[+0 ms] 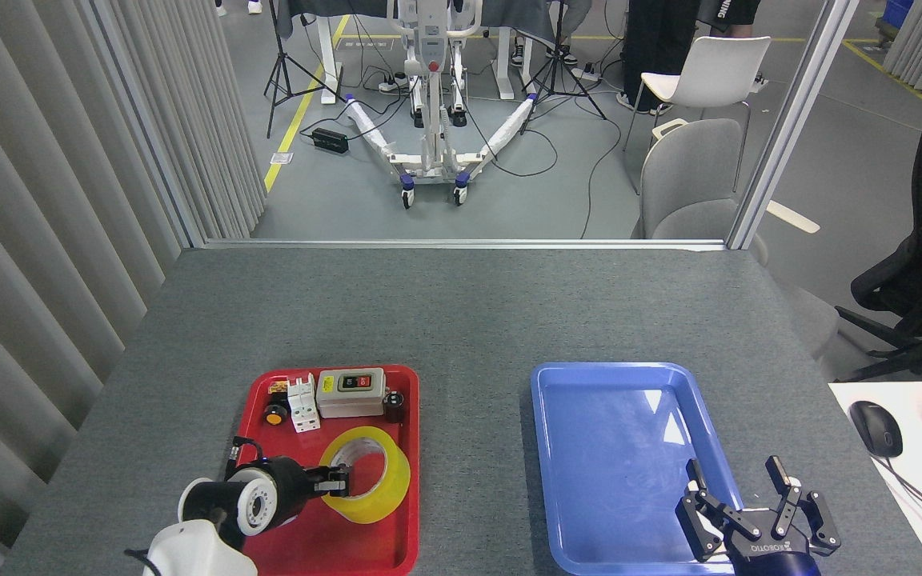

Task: Place and move tape with both arms
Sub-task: 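Lift the tape upright with the left gripper and slide it toward the blue tray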

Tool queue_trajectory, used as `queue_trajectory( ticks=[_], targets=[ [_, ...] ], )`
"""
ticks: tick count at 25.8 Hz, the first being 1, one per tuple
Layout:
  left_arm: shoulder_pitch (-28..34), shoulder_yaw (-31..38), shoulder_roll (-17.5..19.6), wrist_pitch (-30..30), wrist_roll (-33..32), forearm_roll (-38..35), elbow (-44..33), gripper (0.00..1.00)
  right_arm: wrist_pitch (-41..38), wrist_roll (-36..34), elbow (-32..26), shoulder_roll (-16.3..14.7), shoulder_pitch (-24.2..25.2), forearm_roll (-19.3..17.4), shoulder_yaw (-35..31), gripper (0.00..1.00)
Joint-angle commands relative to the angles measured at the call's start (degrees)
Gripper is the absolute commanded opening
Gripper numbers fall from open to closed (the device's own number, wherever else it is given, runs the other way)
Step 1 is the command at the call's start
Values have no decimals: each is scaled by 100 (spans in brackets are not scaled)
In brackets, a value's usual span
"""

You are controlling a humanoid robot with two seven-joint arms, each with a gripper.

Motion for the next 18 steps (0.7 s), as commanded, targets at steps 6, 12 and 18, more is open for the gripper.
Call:
queue_trajectory(
  ticks=[6, 12, 18],
  targets=[
    [522, 913, -138, 1090, 905, 4062, -664, 0, 7, -1, -6, 10, -9, 86, -17, 100],
    [979, 826, -278, -562, 44, 5477, -409, 0, -81, 17, -50, -16, -263, 94, -17, 100],
    [1138, 114, -296, -1581, -88, 6462, 21, 0, -661, 26, -59, -42, -509, 7, 27, 100]
  ],
)
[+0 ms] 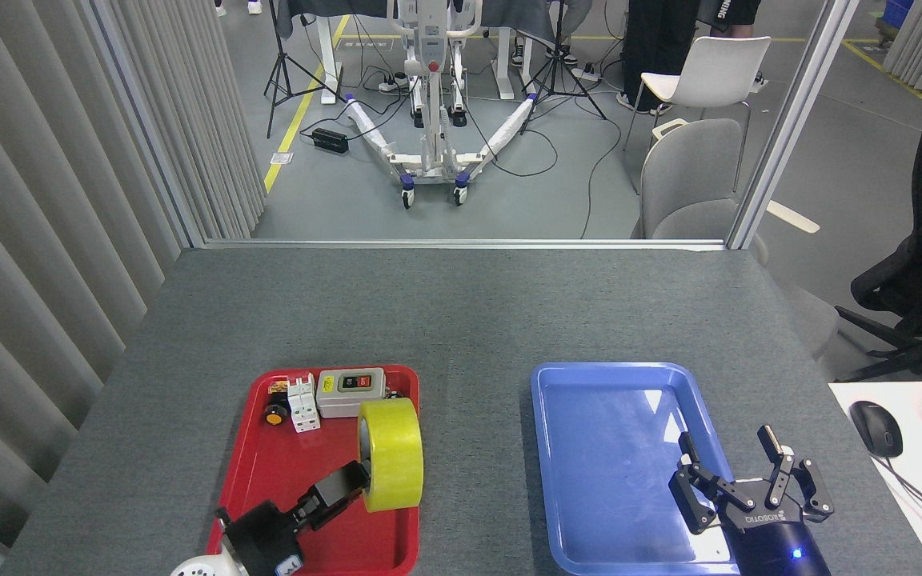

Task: Place and move tape with both arms
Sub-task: 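Lift the tape upright with the left gripper and slide it toward the blue tray, then move the right gripper toward the tape held by the left gripper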

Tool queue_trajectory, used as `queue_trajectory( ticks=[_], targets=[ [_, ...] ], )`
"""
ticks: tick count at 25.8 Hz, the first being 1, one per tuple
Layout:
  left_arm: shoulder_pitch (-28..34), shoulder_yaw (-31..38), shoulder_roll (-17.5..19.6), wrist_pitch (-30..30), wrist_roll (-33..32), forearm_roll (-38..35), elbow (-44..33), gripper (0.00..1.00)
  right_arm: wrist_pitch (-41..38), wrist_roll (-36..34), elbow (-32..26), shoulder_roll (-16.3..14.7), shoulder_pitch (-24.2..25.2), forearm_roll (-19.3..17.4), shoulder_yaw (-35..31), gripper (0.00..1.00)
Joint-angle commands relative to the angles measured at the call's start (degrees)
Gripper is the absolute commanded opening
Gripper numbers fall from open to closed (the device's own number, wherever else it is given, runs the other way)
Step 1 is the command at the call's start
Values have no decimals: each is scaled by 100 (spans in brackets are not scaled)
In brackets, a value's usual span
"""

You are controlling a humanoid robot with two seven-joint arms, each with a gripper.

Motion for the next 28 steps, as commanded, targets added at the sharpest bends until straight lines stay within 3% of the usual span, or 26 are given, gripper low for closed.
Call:
queue_trajectory(
  ticks=[1, 6, 12, 16, 21, 25, 28],
  targets=[
    [103, -420, -4, -468, -155, 471, 183, 0, -536, -8, -3, -52, -116, -141, 75, 100],
    [402, -684, 14, -961, -946, 532, 333, 0, -1318, -8, -47, -377, -116, -905, 479, 100],
    [411, -833, 5, -1066, -982, 620, 403, 0, -1555, -70, -231, -1854, -134, -2118, 1745, 100],
    [402, -842, -4, -1066, -1017, 620, 429, 0, -1828, -369, -389, -2495, -222, -2294, 2448, 100],
    [393, -833, -4, -1066, -1078, 629, 412, 0, -2012, -421, -425, -2583, -345, -2294, 2817, 100],
    [393, -833, -4, -1084, -1096, 620, 429, 0, -2074, -369, -416, -2496, -811, -2259, 3415, 100],
    [393, -825, 5, -1092, -1087, 620, 429, 0, -2012, -87, -346, -2223, -1110, -2259, 3687, 100]
  ],
)
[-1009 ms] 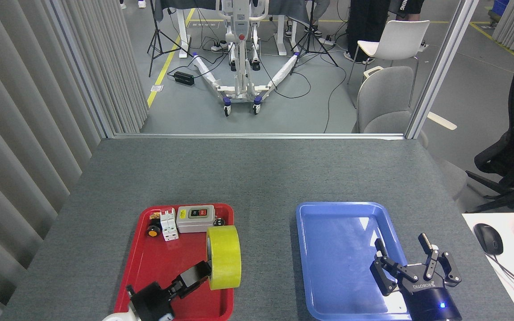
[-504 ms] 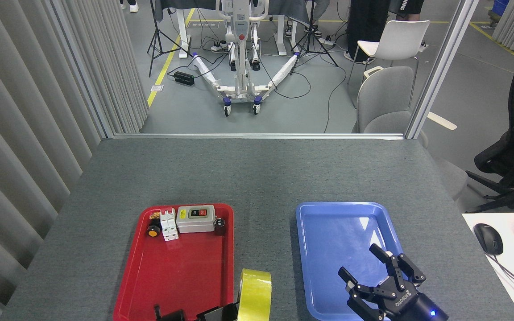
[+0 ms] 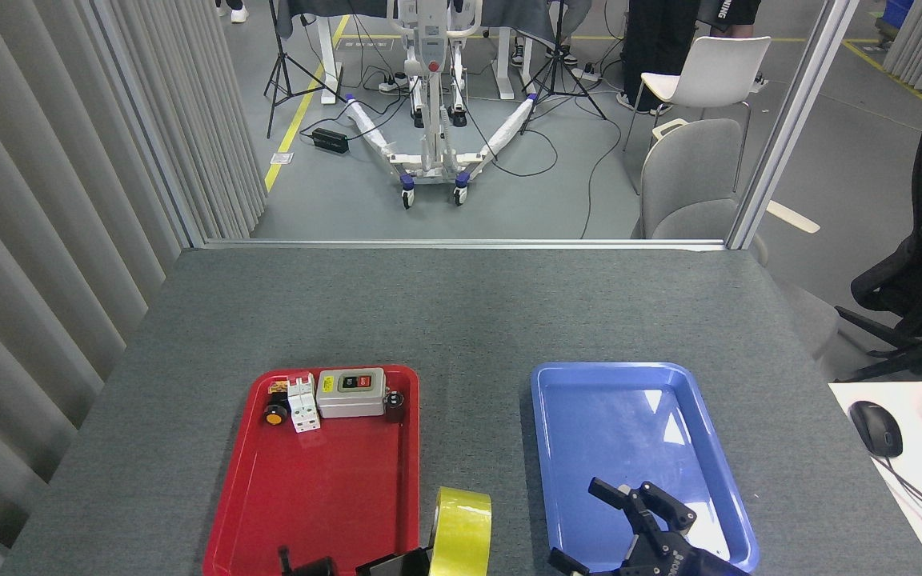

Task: Place and move tape with both arms
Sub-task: 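Move the right gripper toward the tape held by the left gripper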

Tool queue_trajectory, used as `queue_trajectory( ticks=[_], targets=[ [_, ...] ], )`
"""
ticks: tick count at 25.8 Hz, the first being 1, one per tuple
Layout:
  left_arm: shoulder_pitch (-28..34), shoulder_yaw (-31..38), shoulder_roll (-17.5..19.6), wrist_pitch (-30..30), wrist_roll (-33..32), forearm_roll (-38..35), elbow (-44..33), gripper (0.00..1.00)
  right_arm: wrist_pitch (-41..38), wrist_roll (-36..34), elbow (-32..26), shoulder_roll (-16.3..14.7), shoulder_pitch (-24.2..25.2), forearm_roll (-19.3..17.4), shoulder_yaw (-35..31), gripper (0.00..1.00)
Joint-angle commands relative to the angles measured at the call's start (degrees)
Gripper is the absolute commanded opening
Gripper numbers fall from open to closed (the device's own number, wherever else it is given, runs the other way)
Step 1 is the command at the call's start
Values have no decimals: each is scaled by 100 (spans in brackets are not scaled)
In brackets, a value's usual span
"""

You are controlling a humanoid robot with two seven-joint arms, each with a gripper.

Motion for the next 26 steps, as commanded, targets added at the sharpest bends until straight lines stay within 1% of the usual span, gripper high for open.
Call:
queue_trajectory(
  ticks=[1, 5, 8, 10, 13, 16, 19, 21, 26],
  targets=[
    [-1, 12, 0, -6, 0, -3, 3, 0, 30, 355, 82, 330, -361, 19, 299, 100],
    [-1, 12, 0, -15, -9, -3, 12, 0, 39, 663, 170, 735, -546, 28, 387, 99],
    [-1, 30, 0, -15, -9, -3, 21, 0, 39, 891, 451, 1042, -695, 54, 387, 98],
    [-9, 47, 0, -15, -9, -3, 65, 0, 4, 962, 583, 1166, -792, 54, 405, 97],
    [-27, 56, 0, -33, -9, -3, 126, 0, -23, 971, 715, 1236, -906, 54, 572, 89],
    [-36, 56, 0, -33, -9, -3, 170, 0, -23, 971, 864, 1324, -985, 54, 668, 86],
    [-45, 56, 0, -33, -9, -3, 214, 0, -40, 971, 1014, 1429, -1073, 54, 686, 78],
    [-53, 56, -9, -33, 0, -3, 214, 0, -40, 971, 1058, 1464, -1109, 54, 747, 76],
    [-62, 65, -9, -33, 0, -3, 241, 0, -181, 979, 1295, 1587, -1258, 37, 844, 61]
  ],
)
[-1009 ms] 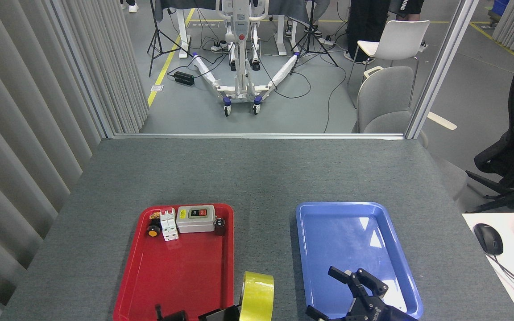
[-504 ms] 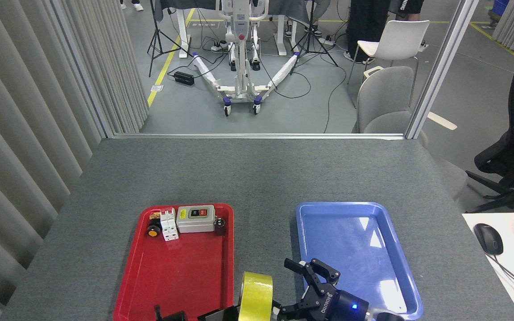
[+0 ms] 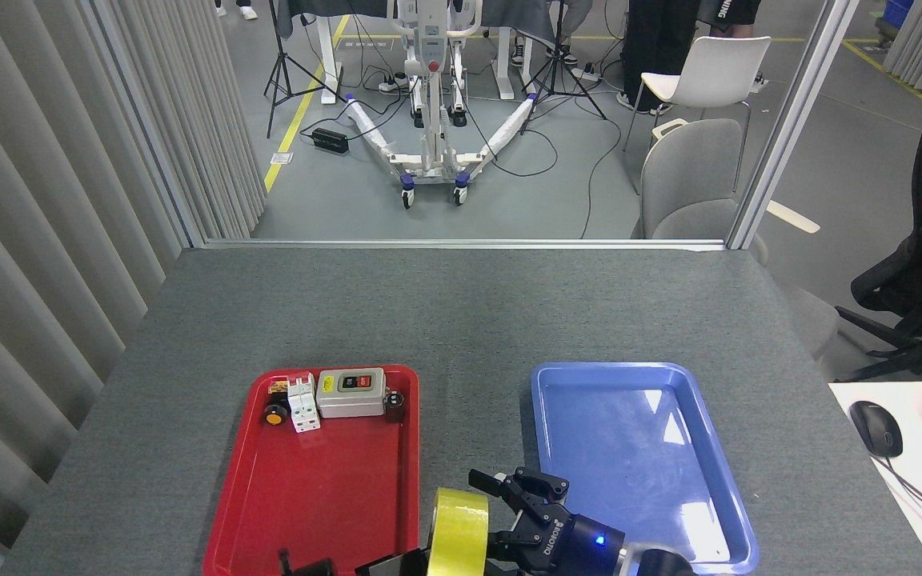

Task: Place and move tape with both arms
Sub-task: 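Move the right gripper toward the tape held by the left gripper, then grasp the tape with the right gripper and release it from the left gripper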

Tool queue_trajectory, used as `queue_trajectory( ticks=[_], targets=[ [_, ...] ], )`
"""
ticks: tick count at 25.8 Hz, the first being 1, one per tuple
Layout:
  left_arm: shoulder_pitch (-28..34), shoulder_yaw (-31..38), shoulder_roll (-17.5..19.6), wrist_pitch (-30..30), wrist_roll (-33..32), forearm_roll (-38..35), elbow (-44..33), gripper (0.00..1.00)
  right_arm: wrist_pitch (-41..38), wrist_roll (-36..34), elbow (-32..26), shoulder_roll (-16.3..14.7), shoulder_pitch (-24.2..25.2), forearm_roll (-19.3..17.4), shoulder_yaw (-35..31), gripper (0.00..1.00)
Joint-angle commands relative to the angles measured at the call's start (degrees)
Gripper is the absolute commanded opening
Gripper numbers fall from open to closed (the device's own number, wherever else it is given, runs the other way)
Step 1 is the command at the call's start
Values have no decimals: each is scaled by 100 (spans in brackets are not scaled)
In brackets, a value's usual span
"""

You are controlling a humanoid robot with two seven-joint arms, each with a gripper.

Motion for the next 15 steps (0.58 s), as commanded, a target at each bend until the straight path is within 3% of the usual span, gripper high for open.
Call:
queue_trajectory(
  ticks=[1, 9, 15],
  targets=[
    [-3, 11, -1, 0, 1, 0, 46, 0, -162, 9, 169, 75, -93, -12, 66, 57],
    [-21, 37, -1, 0, 10, 0, 72, 0, -224, 9, 257, 136, -93, -12, 154, 33],
    [-21, 46, -1, -8, 133, -44, 125, 0, -215, 9, 292, 145, -102, -4, 154, 29]
  ],
)
